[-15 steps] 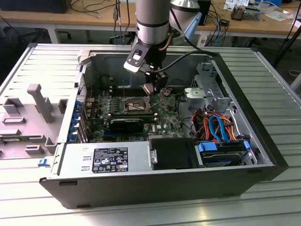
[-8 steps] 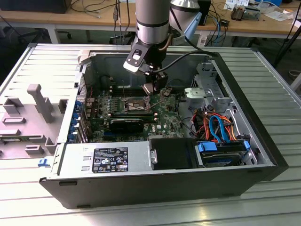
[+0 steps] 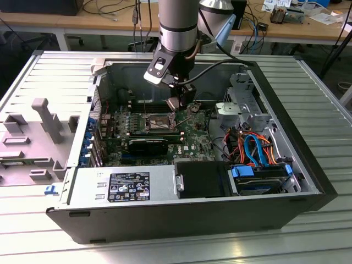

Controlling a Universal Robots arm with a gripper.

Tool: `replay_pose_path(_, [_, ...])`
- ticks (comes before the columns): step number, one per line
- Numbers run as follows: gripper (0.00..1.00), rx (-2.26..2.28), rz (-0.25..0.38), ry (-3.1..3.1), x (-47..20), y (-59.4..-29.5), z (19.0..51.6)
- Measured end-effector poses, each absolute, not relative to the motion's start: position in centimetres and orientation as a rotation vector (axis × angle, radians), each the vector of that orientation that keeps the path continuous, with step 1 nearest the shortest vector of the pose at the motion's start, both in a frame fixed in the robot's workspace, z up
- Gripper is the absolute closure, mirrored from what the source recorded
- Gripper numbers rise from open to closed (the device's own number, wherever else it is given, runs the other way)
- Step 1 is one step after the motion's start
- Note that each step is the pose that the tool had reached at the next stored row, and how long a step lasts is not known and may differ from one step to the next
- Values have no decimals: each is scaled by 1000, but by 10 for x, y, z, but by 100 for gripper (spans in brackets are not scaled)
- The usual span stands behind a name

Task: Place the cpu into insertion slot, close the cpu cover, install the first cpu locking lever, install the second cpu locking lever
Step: 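Place the cpu into insertion slot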

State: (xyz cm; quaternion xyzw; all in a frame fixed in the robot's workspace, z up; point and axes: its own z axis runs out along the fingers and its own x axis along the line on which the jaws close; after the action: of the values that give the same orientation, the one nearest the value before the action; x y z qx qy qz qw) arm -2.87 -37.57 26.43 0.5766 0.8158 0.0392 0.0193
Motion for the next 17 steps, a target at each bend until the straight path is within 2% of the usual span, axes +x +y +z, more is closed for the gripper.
replay_pose_path(17, [45,1830,120,2501,-29,-376,264])
